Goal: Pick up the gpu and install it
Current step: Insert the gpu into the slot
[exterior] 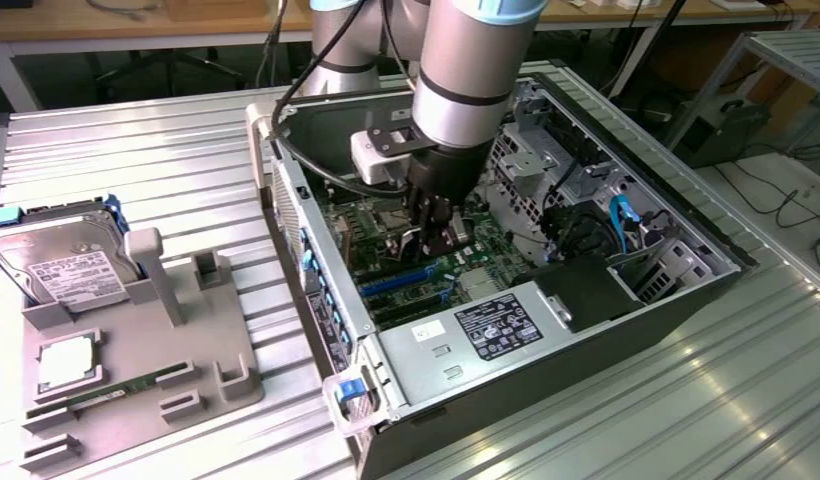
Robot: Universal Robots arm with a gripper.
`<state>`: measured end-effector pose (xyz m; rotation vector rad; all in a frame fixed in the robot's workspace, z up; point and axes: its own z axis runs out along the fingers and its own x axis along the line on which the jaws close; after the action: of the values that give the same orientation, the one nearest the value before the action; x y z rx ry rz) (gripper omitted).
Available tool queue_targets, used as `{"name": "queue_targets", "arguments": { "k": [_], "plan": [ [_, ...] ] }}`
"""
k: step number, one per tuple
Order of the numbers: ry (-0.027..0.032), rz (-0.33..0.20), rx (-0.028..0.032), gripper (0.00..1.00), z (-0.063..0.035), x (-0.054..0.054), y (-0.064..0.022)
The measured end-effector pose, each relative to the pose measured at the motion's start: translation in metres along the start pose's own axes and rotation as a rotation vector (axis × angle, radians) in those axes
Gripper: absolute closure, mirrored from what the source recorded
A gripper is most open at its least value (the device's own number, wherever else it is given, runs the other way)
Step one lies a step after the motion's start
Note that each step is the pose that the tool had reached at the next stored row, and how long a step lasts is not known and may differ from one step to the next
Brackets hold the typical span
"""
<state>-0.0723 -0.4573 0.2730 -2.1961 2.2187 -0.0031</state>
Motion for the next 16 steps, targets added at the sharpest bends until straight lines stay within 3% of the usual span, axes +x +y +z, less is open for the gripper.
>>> {"name": "queue_targets", "arguments": {
  "k": [6,12,16],
  "plan": [
    [-0.0010,0.000,0.0001,0.73,0.0021,0.000,0.0013],
    [-0.0024,0.000,0.0000,0.73,0.0123,0.000,0.0032],
    [-0.0089,0.000,-0.0002,0.73,0.0193,0.000,0.0067]
  ]
}}
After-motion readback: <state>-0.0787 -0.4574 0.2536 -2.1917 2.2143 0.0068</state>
